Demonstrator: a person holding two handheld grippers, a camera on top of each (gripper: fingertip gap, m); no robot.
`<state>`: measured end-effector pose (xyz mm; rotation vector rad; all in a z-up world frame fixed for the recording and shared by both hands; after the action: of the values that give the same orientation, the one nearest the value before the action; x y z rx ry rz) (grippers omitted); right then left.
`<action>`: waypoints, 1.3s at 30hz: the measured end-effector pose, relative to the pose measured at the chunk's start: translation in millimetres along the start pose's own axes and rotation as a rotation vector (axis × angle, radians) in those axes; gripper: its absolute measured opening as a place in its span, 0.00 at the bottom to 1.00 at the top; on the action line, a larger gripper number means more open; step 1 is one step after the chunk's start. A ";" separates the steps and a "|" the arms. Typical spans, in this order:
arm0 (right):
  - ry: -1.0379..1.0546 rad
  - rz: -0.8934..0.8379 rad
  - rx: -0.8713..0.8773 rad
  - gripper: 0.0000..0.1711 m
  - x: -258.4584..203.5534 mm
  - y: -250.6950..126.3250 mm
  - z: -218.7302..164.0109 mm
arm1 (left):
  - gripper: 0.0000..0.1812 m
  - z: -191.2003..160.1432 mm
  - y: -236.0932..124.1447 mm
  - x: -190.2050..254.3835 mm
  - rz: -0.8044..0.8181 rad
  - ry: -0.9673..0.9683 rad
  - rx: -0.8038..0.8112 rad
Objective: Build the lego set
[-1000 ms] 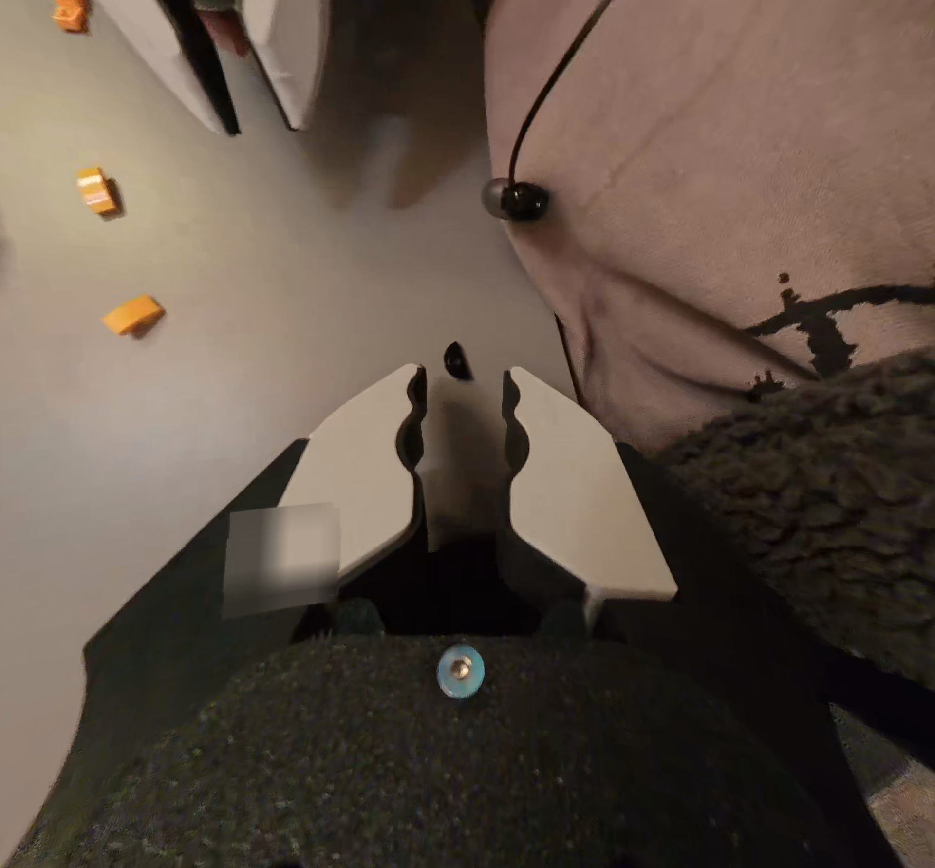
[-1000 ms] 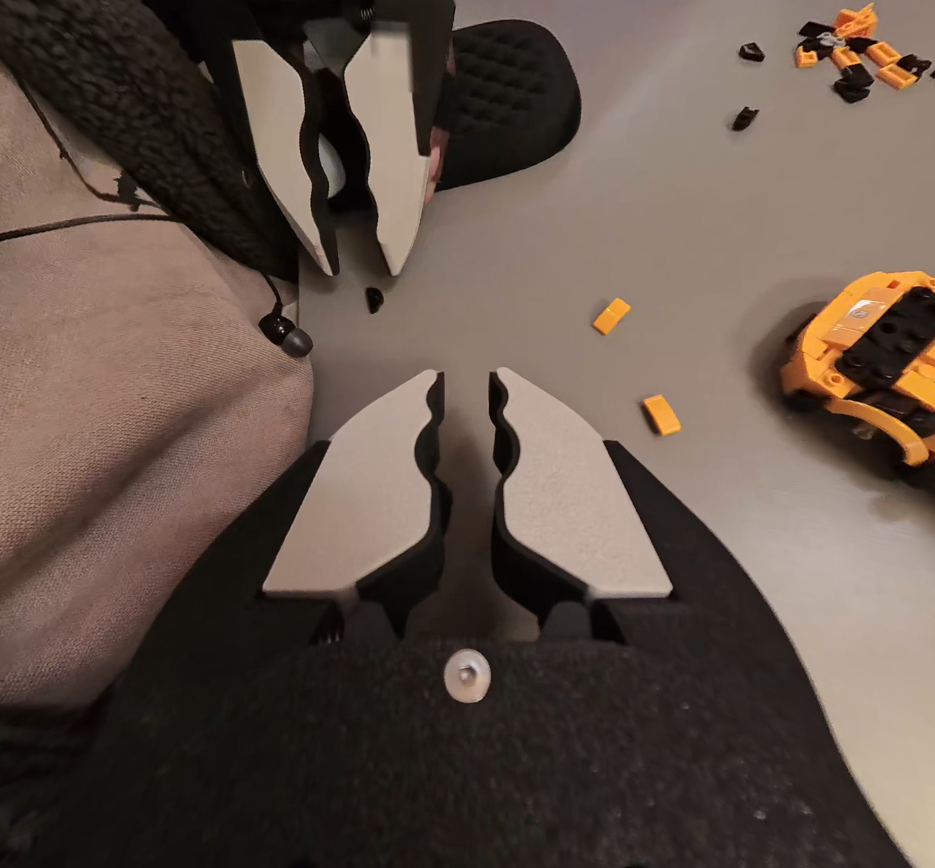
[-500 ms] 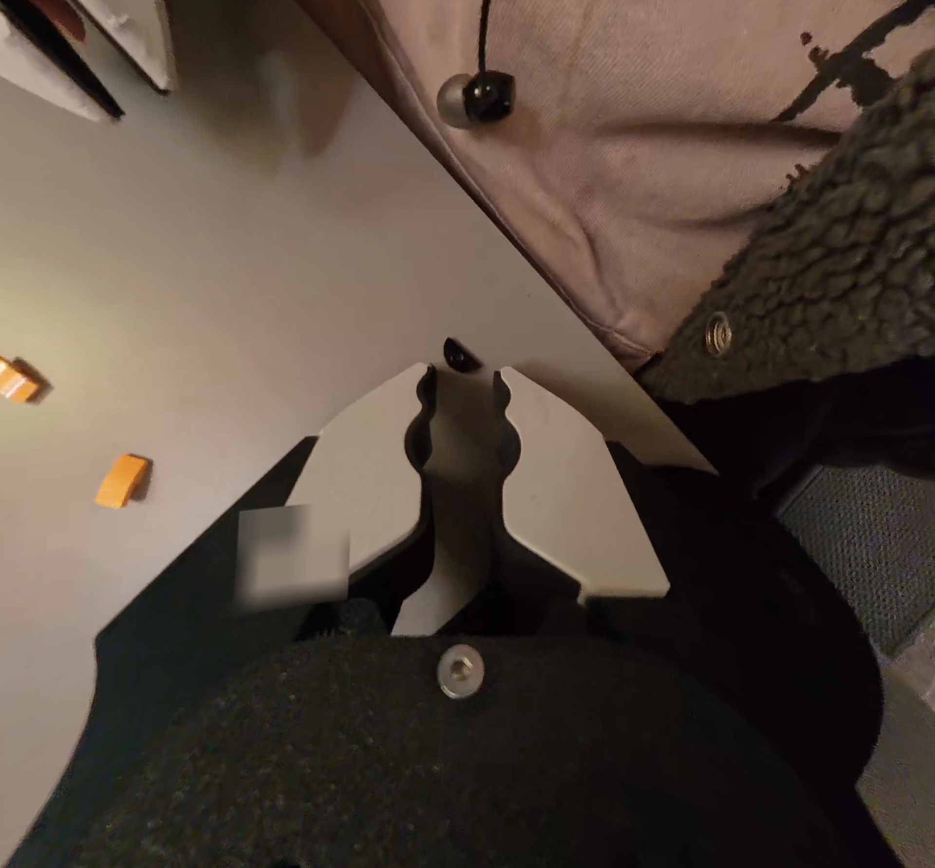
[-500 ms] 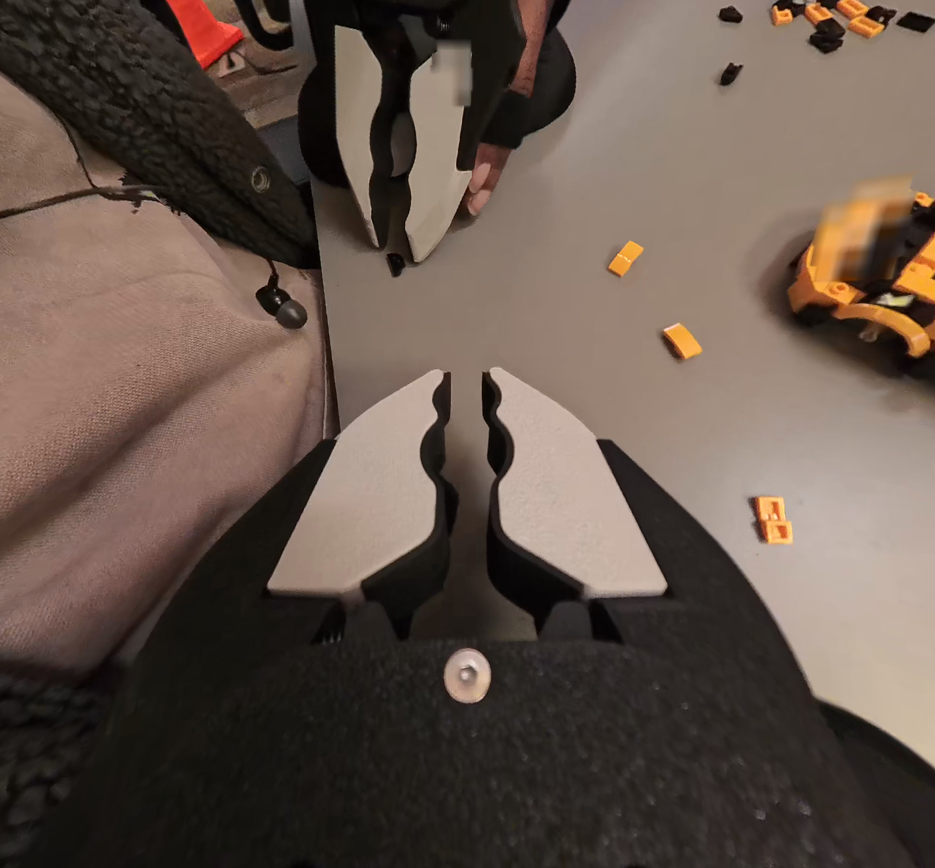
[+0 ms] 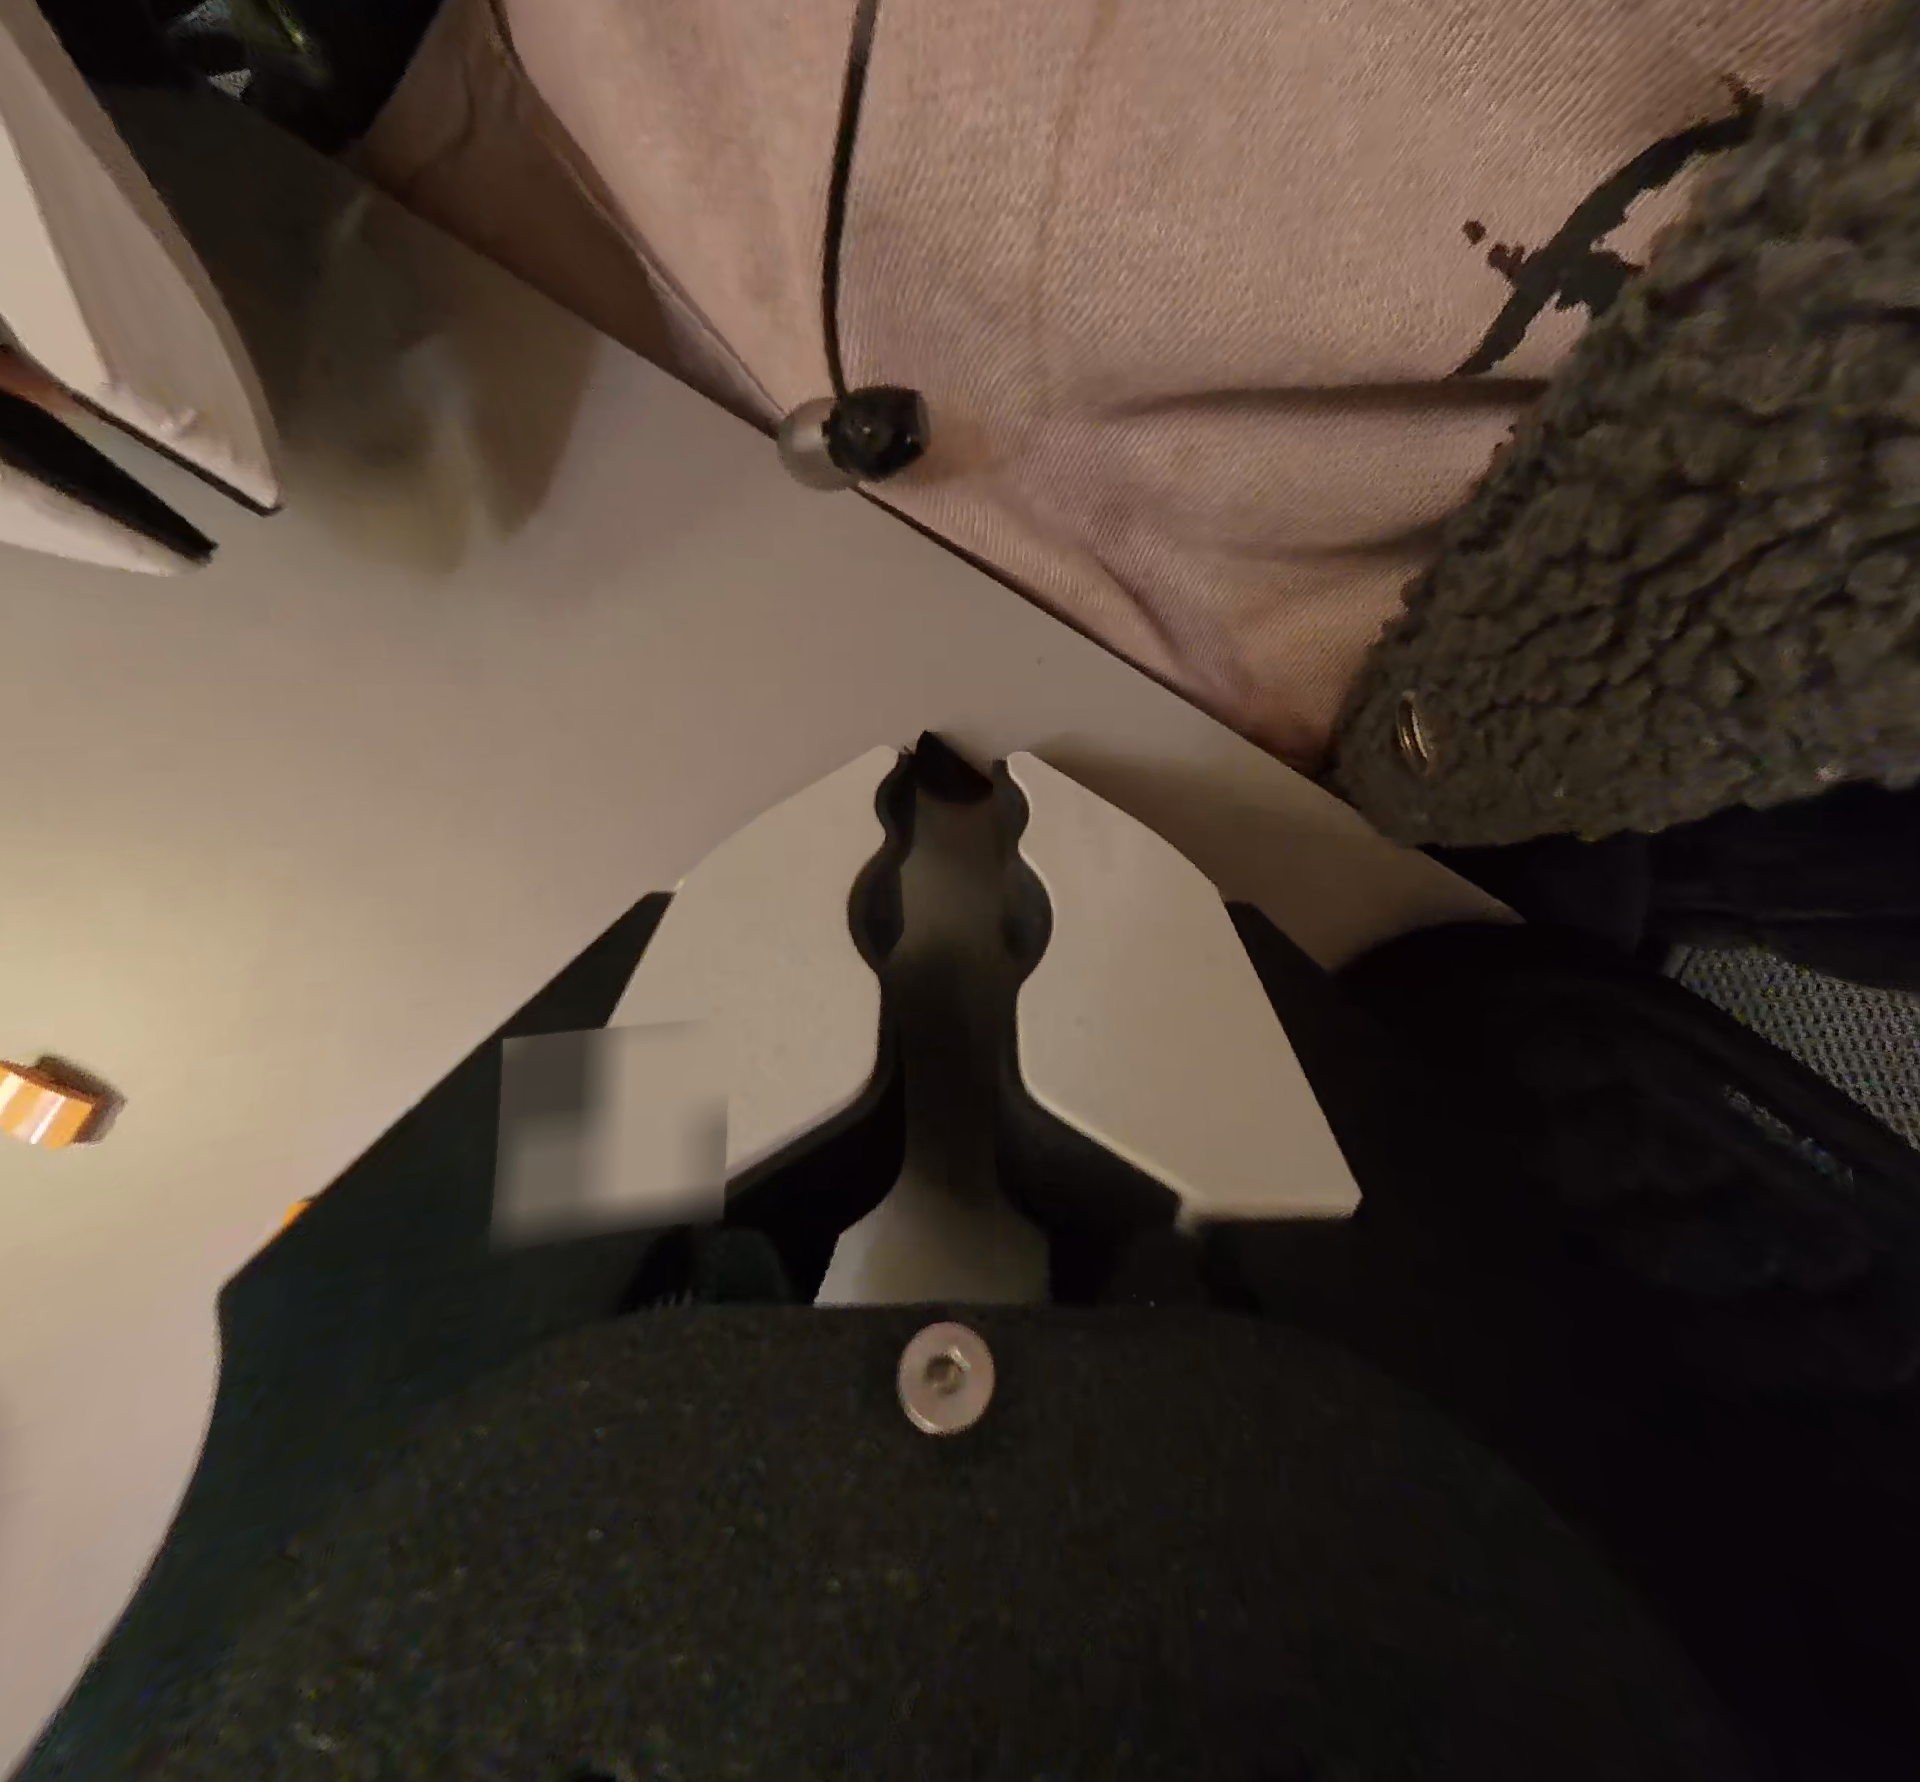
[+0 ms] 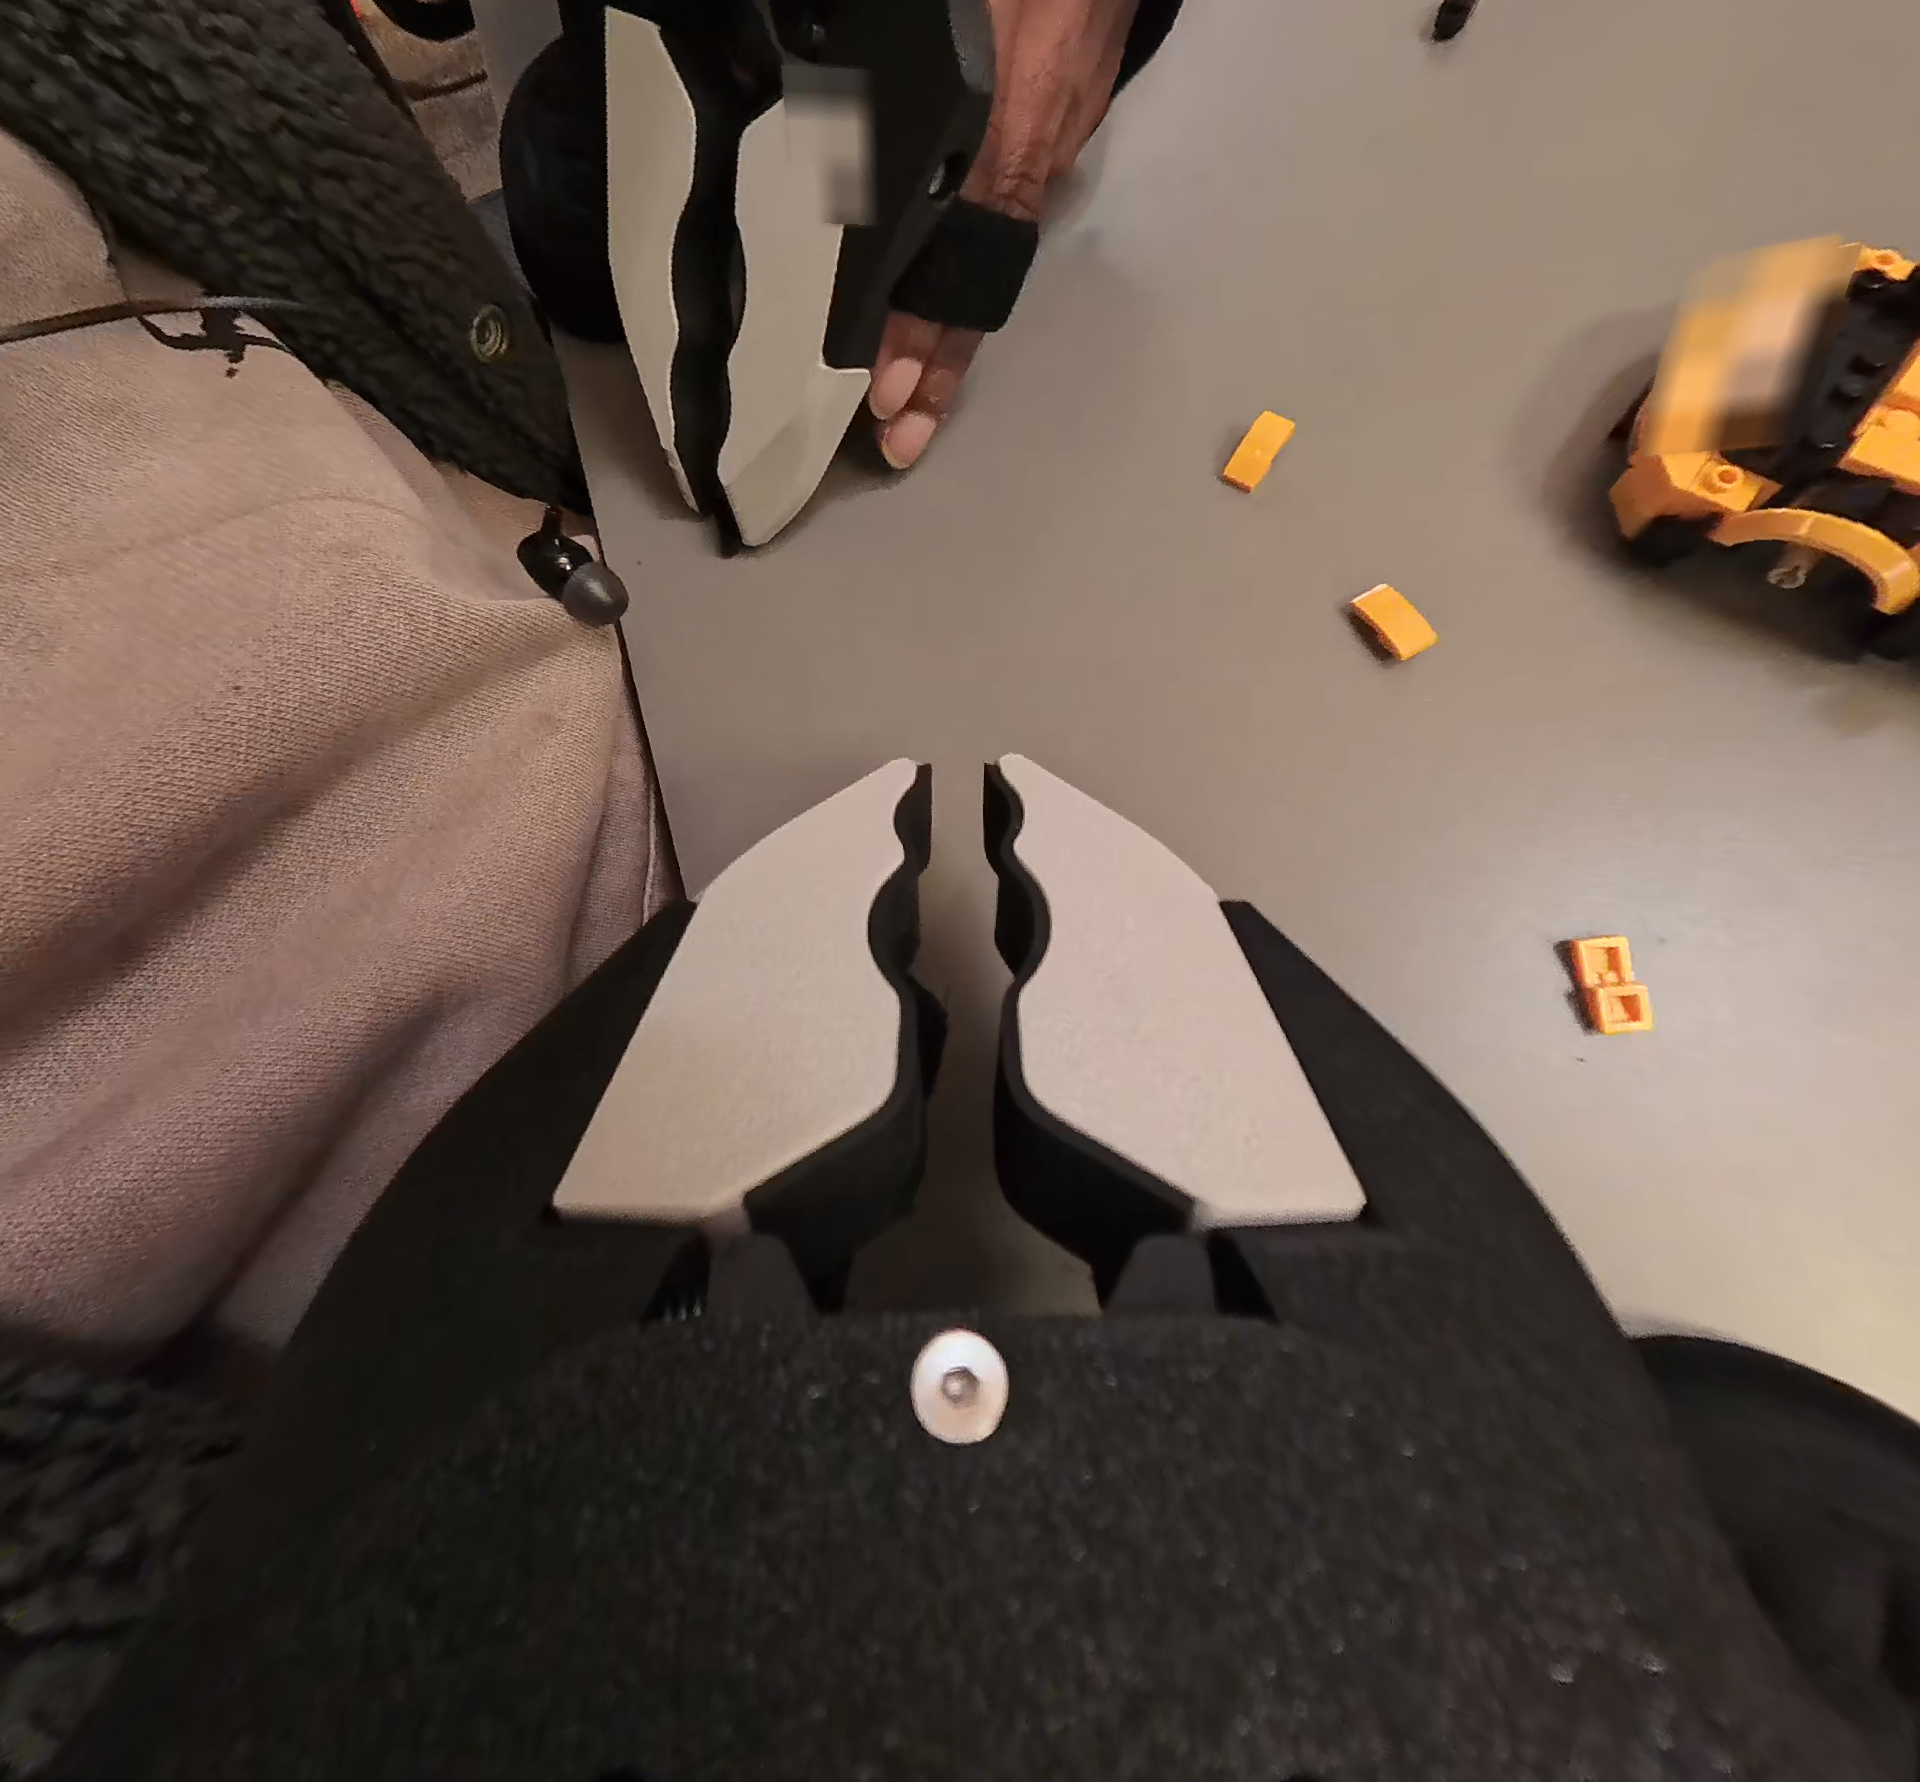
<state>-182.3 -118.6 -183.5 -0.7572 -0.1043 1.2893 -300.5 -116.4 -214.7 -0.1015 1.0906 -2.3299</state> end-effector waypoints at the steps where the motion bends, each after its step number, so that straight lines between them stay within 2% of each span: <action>1: 0.004 0.000 0.000 0.05 0.0 0.0 -0.7 | 0.07 -0.4 -0.5 -0.1 0.000 0.001 -0.001; 8: 0.007 -0.006 0.006 0.05 1.1 -1.2 -3.4 | 0.07 -0.9 0.7 -9.4 0.081 -0.074 -0.027; 16: 0.036 -0.058 0.080 0.04 16.1 -13.0 1.0 | 0.08 -22.9 -7.0 -69.1 0.496 -0.504 -0.155; 19: 0.042 -0.051 0.102 0.04 19.4 -14.8 1.4 | 0.17 -20.5 -7.1 -64.6 0.480 -0.592 -0.150; 22: 0.031 -0.033 0.108 0.04 19.4 -15.1 1.0 | 0.20 -22.0 -9.9 -57.1 0.449 -0.524 -0.154; 25: 0.027 -0.013 0.123 0.04 18.9 -15.6 1.9 | 0.19 -22.5 -12.0 -50.1 0.392 -0.392 -0.131; 30: 0.025 0.014 0.134 0.04 17.7 -15.7 3.0 | 0.17 -22.9 -12.6 -52.0 0.328 -0.300 -0.089; 39: 0.042 0.047 0.130 0.04 19.0 -13.4 2.8 | 0.09 -17.9 -6.9 -53.4 0.226 -0.259 -0.028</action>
<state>-166.8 -101.4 -180.2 -0.6780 0.0316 1.3106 -264.0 -72.9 -213.0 -0.2689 0.9526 -2.0350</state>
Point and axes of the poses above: each gripper's, where its closed fingertips meet, y out along the fingers, z out of its top, x = y × z across the jaws, the point moved 2 cm from there along -y, back along the fingers, and after that the axes turned 15 degrees about z, right-handed, at the moved point
